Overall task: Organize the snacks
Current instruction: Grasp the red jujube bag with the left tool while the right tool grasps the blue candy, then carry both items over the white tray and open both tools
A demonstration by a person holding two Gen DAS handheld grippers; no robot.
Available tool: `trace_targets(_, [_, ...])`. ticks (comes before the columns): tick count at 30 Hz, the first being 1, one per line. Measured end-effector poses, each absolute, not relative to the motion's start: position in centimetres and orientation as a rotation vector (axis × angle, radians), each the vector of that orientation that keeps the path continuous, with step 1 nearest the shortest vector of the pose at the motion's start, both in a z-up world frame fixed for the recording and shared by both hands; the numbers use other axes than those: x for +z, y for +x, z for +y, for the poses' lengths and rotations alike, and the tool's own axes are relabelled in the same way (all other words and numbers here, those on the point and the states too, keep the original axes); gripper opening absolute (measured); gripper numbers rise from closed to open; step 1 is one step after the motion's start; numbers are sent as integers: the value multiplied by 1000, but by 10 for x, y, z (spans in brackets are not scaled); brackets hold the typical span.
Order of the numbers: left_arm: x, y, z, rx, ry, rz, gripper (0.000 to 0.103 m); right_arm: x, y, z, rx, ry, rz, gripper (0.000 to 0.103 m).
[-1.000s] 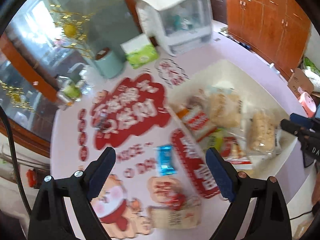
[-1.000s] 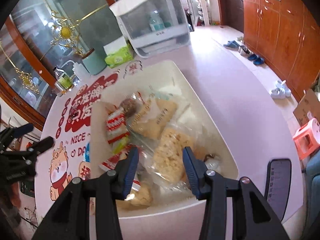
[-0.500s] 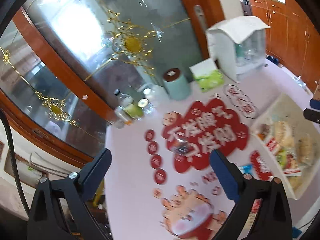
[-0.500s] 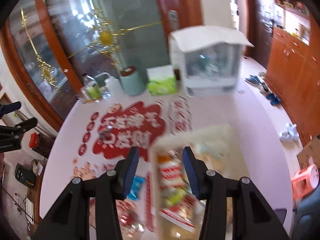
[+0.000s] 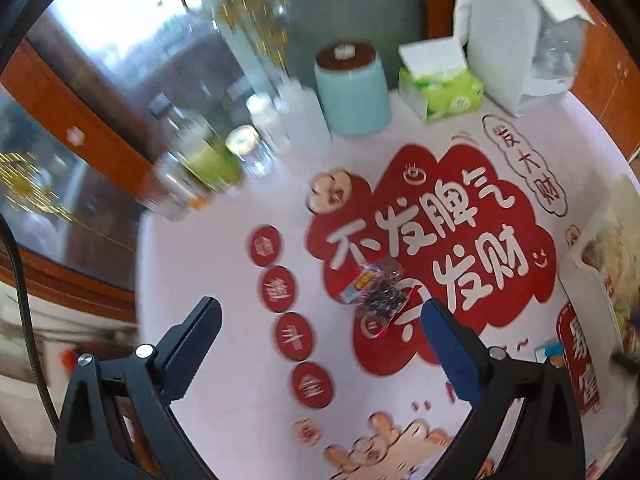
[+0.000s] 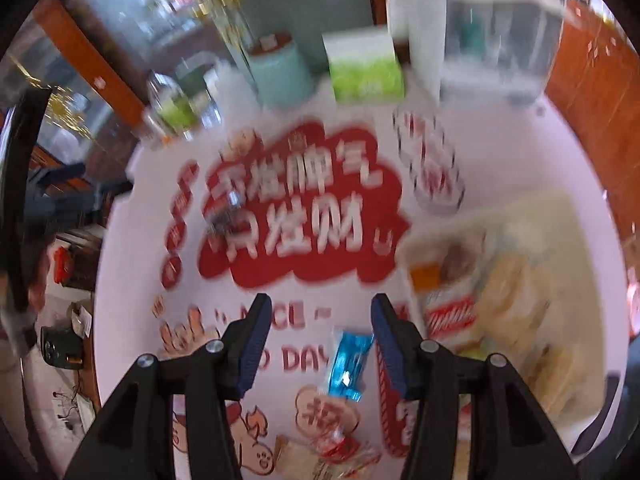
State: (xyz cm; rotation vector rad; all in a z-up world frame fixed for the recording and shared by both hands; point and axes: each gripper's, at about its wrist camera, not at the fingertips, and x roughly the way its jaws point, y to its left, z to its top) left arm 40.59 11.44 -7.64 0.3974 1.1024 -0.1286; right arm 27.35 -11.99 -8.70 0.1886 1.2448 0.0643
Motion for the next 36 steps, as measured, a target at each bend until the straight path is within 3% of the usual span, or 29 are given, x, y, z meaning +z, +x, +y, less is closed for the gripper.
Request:
trace_targets(9, [-194,453,104,-151,152,1337,99,-197,231,-101,-126,201,1422,52])
trace_targets(12, [-219,458,101,-142,122,1376,94,-212,226,-102,-210,170,1416,52])
trace_targets(15, [-240,459,98,-138,125,1416,82,-222,226,-102,-249,153,1420,52])
trace_targets(21, [-253,448,97,-166,104,1411,79,-237,230,-96,-259,148,1421,52])
trace_targets(24, [-254,438,101,-180,112,1396,72,-248,235,-90,-253,149,1445,51])
trace_targets(26, [-255,430,101,-190,120,1394,68,-248,234,-89,-241,149,1427,45])
trace_targets(30, [-253,404,108,-190,112,1338,45,-247,231,-82,-206,121,1411,37])
trace_targets(36, [-250,373,113,-174,105,1335,43,-243,224,-83,-166,151,1410,28])
